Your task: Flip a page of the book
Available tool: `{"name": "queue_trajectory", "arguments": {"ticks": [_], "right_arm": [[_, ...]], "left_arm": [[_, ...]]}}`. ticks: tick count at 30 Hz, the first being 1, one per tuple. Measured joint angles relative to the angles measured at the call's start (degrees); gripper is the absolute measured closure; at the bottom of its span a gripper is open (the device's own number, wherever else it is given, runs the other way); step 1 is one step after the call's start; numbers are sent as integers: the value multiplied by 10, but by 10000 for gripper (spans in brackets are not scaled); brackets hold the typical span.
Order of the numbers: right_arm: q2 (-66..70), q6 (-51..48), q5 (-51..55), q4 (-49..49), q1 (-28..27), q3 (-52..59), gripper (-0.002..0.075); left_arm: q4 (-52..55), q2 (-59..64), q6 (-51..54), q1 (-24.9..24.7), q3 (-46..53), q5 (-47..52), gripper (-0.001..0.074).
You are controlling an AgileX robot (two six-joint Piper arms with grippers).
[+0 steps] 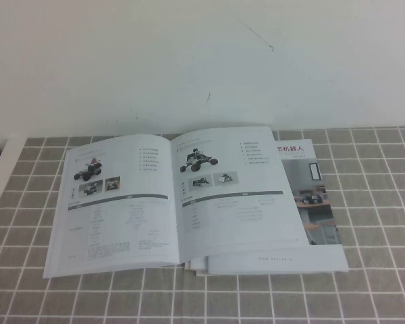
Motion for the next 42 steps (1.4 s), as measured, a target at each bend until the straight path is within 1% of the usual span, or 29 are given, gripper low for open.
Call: {"name": "queue_trajectory", "arguments": {"ticks": [34, 39, 42], "right_arm": [[0, 0, 0, 0, 0, 0, 729], [0, 0, -4, 0, 0, 0, 729], [0, 0, -19, 0, 0, 2, 729]], "left_arm": [[-12, 0, 1, 0, 0, 1, 738], [-31, 0, 1, 0, 5, -30, 738], [-62, 0, 1, 0, 5, -76, 738]]}}
